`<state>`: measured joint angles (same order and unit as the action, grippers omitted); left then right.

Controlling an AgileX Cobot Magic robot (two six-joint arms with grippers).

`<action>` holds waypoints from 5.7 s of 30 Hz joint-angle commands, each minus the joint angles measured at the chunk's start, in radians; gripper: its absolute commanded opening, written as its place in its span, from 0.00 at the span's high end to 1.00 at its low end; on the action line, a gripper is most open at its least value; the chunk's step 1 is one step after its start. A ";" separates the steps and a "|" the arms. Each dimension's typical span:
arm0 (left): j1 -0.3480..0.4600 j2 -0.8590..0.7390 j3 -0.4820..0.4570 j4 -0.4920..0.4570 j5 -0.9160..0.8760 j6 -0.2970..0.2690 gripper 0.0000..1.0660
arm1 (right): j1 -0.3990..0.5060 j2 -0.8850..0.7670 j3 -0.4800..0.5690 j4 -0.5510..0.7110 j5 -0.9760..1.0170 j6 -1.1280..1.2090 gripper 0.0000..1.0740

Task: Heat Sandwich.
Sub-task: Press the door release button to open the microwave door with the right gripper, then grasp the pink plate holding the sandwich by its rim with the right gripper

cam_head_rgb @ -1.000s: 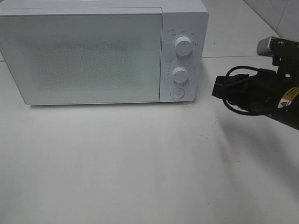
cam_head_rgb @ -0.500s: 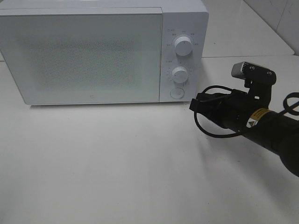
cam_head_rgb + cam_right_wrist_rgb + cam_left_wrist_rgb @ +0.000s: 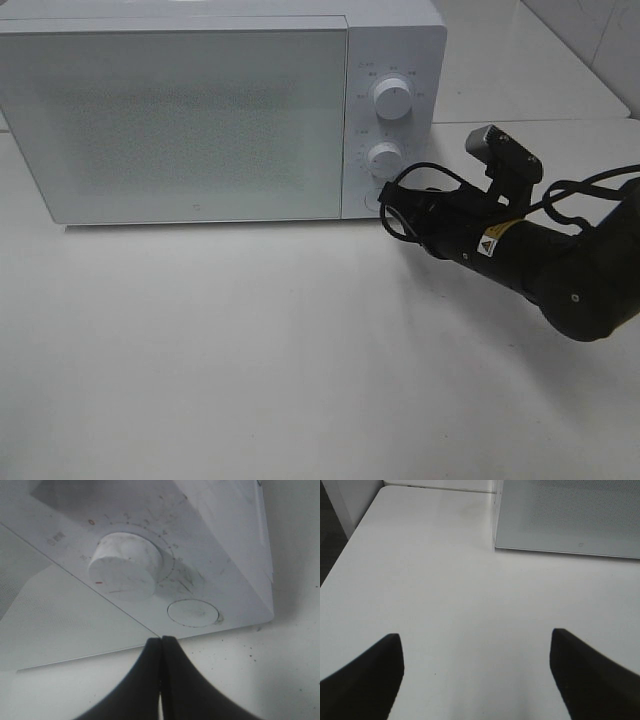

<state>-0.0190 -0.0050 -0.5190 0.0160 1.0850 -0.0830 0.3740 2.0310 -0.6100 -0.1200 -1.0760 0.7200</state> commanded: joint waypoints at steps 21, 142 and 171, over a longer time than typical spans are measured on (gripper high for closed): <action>0.005 -0.017 0.002 0.008 -0.015 0.000 0.28 | 0.002 0.124 -0.209 0.054 0.161 0.006 1.00; 0.005 -0.017 0.002 0.008 -0.015 0.000 0.28 | 0.044 0.226 -0.299 0.385 -0.181 0.151 1.00; 0.005 -0.017 0.002 0.008 -0.015 0.000 0.28 | 0.048 0.051 0.063 0.275 -0.257 -0.054 1.00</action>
<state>-0.0190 -0.0050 -0.5190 0.0170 1.0850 -0.0830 0.4240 2.1010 -0.5510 0.1710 -1.2100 0.6830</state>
